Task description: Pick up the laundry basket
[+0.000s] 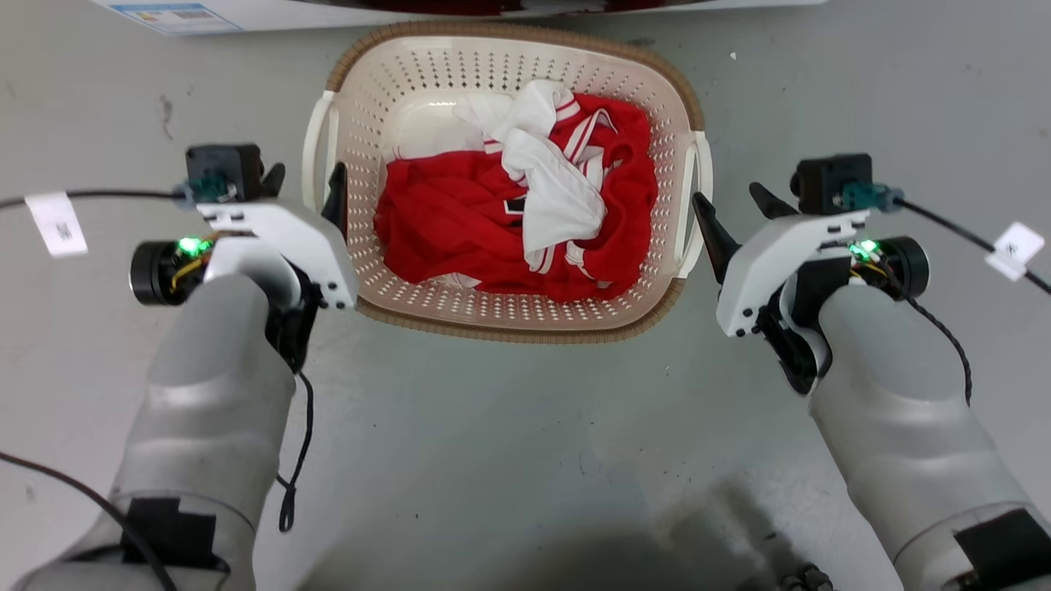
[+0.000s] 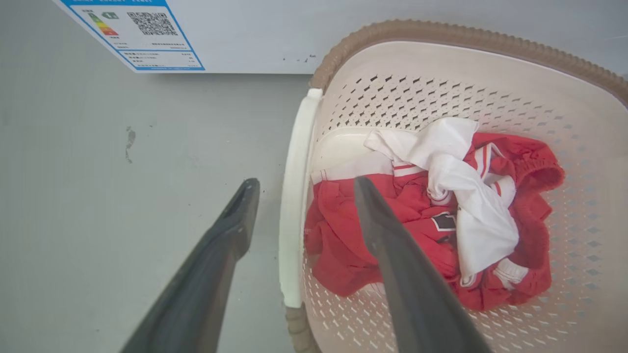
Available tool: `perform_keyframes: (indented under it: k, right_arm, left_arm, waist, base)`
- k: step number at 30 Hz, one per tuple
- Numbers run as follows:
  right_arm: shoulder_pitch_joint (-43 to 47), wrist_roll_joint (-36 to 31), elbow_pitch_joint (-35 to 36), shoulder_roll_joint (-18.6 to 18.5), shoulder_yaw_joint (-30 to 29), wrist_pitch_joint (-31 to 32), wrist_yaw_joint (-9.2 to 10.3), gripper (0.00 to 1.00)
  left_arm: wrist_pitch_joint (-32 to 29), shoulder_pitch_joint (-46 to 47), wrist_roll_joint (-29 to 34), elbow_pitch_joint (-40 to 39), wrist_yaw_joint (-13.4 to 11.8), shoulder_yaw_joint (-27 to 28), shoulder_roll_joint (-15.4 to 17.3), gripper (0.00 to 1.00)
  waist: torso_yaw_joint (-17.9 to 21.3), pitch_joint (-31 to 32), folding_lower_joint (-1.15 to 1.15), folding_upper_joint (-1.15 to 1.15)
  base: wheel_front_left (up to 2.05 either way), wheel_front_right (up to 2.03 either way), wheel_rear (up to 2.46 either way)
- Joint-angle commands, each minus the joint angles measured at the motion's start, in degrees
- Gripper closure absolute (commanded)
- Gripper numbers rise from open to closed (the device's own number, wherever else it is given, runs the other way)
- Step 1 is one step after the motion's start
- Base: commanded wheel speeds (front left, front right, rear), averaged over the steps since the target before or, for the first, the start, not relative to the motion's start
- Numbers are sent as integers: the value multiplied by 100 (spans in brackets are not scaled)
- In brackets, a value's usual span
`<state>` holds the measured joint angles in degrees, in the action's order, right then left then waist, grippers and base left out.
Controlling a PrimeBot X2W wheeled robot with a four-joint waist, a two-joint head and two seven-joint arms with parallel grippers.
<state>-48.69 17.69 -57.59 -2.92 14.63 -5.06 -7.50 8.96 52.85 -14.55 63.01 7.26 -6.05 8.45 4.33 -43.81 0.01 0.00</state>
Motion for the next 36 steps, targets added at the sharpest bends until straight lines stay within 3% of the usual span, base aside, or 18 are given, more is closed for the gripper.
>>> perform_keyframes:
  k: [1,17,24,25,26,27,36]
  right_arm:
    - [-175,105,-99,8,93,61,2,0]
    - [-1190,1541,-783,7,1356,1314,2,0]
    - [-1375,2080,-868,6,1692,1628,3,0]
    - [-1399,2124,-888,7,1734,1629,2,16]
    - [-1413,2181,-916,6,1766,1630,2,69]
    - [-1412,2238,-923,7,1812,1664,2,100]
    - [-1382,2633,-977,64,2220,1673,-34,100]
  left_arm:
    - [-80,169,-49,86,13,-40,47,0]
    - [-1952,1106,-1298,325,23,-1074,405,0]
    - [-2211,1165,-1700,222,24,-1440,501,0]
    - [-2215,1184,-1746,214,24,-1481,493,13]
    - [-2208,1197,-1783,198,24,-1532,485,79]
    - [-2206,1203,-1826,172,24,-1593,465,100]
    - [-2293,1126,-2316,93,31,-2013,396,100]
  waist:
    - [31,-90,-1,0]
    - [108,-597,-1,0]
    - [81,-760,-1,0]
    - [71,-779,-1,0]
    - [63,-790,-1,0]
    - [50,-800,-1,0]
    - [22,-769,-1,0]
  base:
    - [0,0,0]
    - [0,0,0]
    - [0,0,0]
    - [0,0,0]
    - [0,0,0]
    - [0,0,0]
    - [0,0,0]
